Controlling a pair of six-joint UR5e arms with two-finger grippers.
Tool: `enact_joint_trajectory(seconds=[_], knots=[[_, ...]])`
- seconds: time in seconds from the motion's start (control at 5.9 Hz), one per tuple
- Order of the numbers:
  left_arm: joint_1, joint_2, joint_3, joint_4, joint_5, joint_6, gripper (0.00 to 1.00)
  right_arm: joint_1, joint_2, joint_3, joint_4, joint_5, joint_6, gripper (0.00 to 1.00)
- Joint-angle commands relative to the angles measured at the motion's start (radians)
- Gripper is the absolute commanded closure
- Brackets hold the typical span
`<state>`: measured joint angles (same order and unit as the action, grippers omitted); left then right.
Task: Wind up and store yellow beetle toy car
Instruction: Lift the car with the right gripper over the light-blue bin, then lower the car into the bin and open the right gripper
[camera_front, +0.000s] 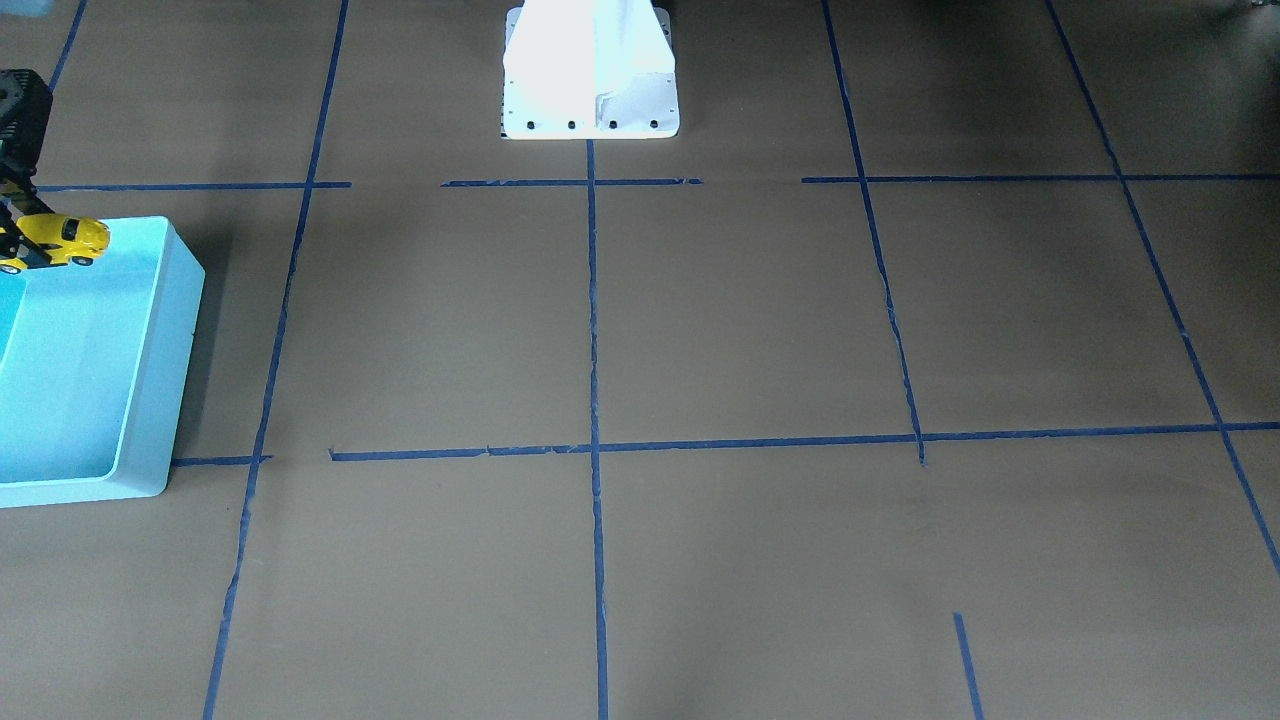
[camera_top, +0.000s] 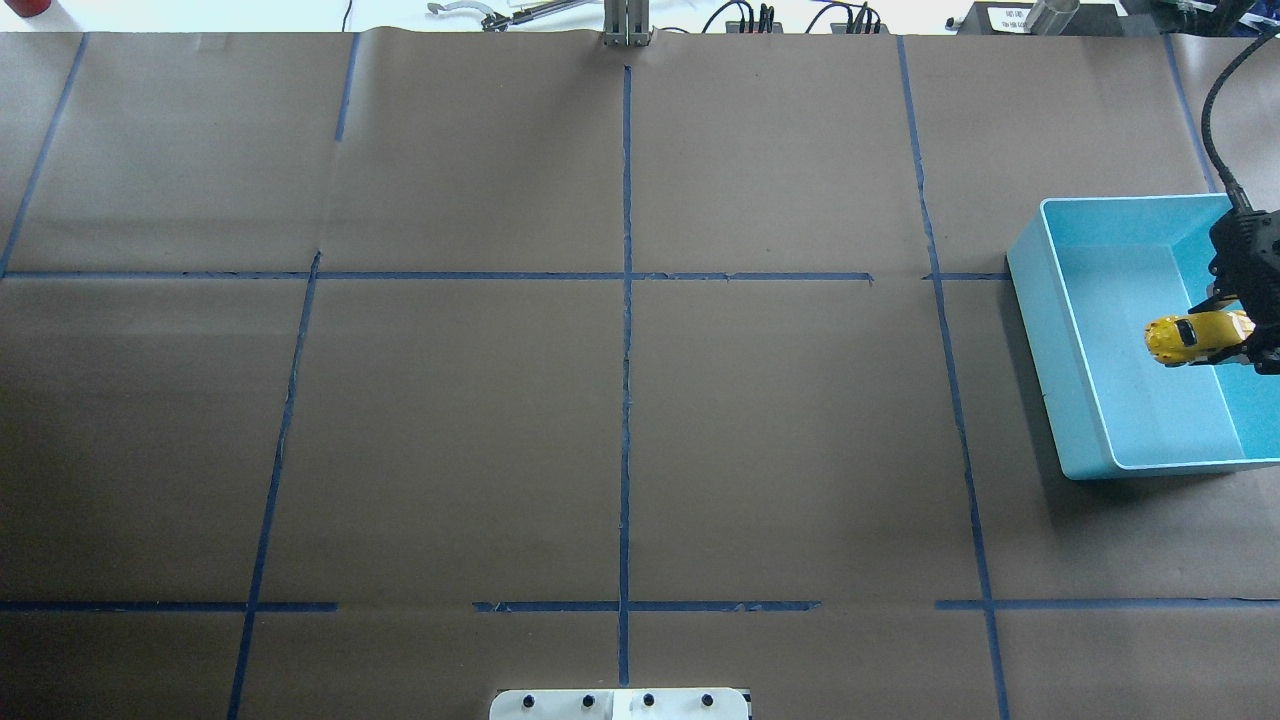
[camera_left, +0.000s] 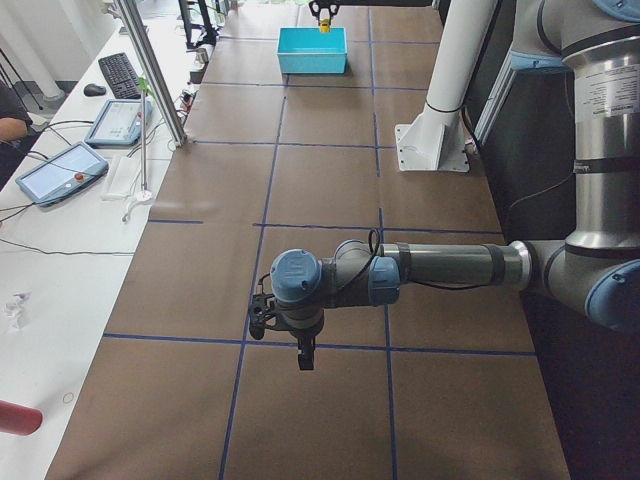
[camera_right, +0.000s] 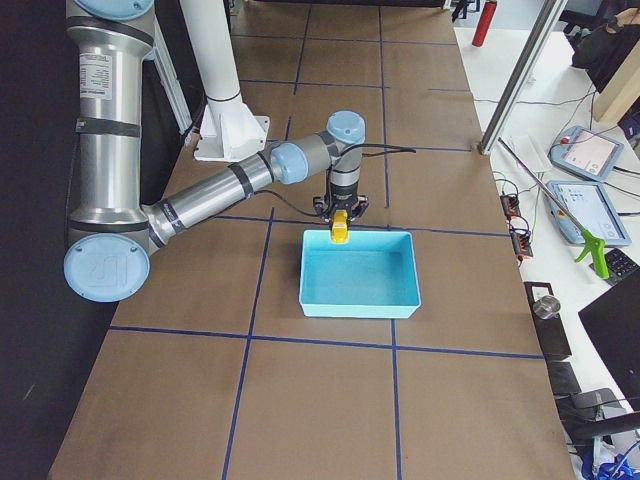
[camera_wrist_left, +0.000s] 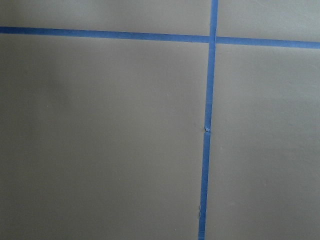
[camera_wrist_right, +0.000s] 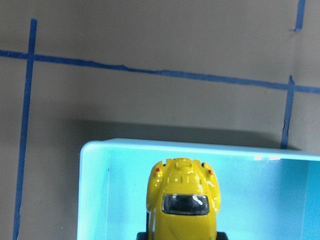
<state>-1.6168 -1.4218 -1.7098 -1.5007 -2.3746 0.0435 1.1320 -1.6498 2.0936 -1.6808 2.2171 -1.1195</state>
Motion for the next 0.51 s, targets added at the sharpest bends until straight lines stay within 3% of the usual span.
enact_joint_trajectory(seconds=[0.0,0.17,0.34], knots=[[0.0,0.0,-0.001,0.0,0.0,0.001,0.0,-0.001,-0.004,-0.116,0.059,-0.04,-0.011,1.0],[0.0,0.001,0.001,-0.001,0.0,0.001,0.0,-0.012,-0.005,-0.267,0.322,-0.039,0.048,1.0],[0.0,-0.002,-0.001,-0.001,0.0,0.001,0.0,-0.058,-0.005,-0.332,0.454,-0.043,0.155,1.0]])
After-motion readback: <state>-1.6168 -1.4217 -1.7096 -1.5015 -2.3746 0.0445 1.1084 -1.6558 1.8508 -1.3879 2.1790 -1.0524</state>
